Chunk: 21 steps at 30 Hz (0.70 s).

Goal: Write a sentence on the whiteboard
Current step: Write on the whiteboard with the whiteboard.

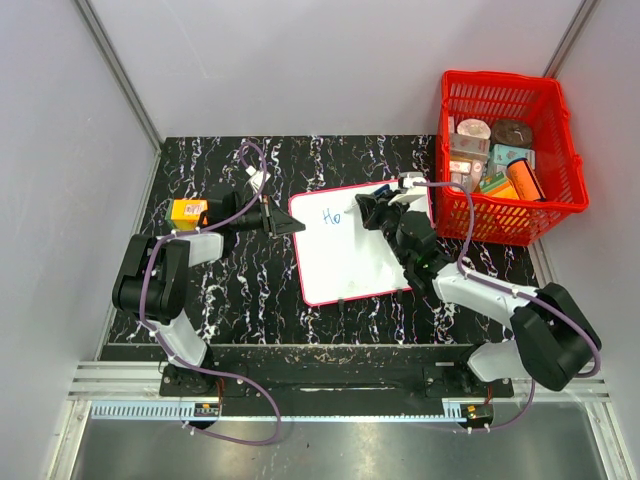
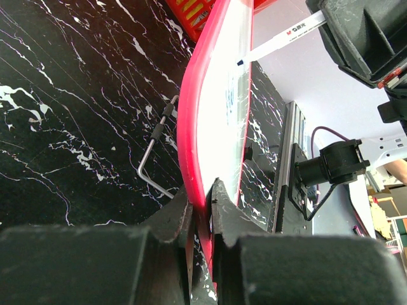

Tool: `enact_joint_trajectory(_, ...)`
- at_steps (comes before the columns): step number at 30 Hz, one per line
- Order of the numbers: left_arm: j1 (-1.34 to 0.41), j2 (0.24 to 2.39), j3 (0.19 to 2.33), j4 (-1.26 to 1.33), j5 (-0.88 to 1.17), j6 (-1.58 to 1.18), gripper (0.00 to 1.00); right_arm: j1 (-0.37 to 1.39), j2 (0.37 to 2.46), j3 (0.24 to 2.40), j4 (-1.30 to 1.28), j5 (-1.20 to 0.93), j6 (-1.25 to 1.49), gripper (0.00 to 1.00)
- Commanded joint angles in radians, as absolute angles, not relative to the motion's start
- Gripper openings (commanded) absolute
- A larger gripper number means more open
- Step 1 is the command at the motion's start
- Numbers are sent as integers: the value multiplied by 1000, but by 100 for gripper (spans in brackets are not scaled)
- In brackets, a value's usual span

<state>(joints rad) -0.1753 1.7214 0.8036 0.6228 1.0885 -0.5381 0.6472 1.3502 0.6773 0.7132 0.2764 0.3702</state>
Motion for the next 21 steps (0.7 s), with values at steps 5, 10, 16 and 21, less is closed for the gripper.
enact_joint_trajectory(5, -212, 1721, 808, 617, 1014, -347, 0, 641, 1361, 704, 753, 268, 362, 0)
enact_joint_trajectory(10, -212, 1721, 808, 614, 1012, -345, 0, 641, 1367, 703, 755, 265, 362, 0)
enact_joint_trajectory(16, -212, 1720, 807, 612, 1011, -344, 0, 640, 1376, 698, 744, 273, 365, 0)
enact_joint_trajectory(21, -213, 1721, 810, 607, 1011, -342, 0, 641, 1371, 675, 735, 272, 365, 0)
